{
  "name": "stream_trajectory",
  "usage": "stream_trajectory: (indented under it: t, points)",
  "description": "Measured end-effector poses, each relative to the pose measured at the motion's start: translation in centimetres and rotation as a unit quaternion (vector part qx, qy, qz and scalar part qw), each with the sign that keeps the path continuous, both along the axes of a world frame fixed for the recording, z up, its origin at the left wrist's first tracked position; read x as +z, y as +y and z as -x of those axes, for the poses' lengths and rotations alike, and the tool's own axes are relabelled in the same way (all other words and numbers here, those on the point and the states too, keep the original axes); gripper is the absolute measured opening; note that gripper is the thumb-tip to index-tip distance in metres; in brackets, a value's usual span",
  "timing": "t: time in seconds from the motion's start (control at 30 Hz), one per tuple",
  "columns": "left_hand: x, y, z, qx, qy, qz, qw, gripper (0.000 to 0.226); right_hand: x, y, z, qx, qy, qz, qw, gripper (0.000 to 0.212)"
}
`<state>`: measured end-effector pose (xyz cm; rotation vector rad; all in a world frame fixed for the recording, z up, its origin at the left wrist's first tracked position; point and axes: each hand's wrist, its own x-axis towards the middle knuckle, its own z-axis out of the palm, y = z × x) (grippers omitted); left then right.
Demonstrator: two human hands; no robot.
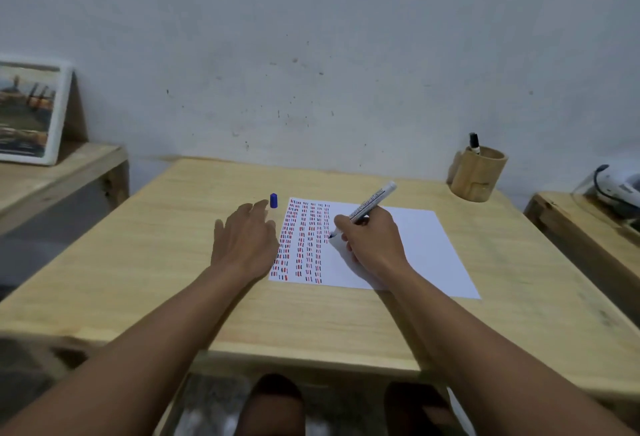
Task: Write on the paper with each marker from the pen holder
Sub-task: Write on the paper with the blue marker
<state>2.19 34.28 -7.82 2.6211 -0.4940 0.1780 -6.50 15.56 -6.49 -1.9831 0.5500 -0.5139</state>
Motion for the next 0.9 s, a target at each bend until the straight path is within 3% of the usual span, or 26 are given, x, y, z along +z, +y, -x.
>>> stream_trajectory:
  t: [0.1, 0.3, 0.73, 0.9]
  points:
    - [-0.6, 0.2, -0.4, -0.011, 0.014, -0.108, 0.994, 0.049, -0.1, 0.2, 0.0, 0.006, 0.007, 0.023, 1.000, 0.019]
    - [-0.9, 0.2, -0.6, -0.020, 0.019, -0.139, 0.990, 0.054, -0.4, 0.2, 0.1, 0.011, 0.009, 0.044, 0.999, 0.035]
    - [-1.2, 0.3, -0.9, -0.018, 0.018, -0.119, 0.993, 0.054, -0.2, 0.1, 0.0, 0.007, 0.014, 0.037, 0.999, 0.023]
    - [0.7, -0.4, -1.0, 0.036, 0.023, -0.039, 0.998, 0.044, 0.5, -0.5, -0.3, -0.013, -0.012, -0.030, 0.999, 0.026]
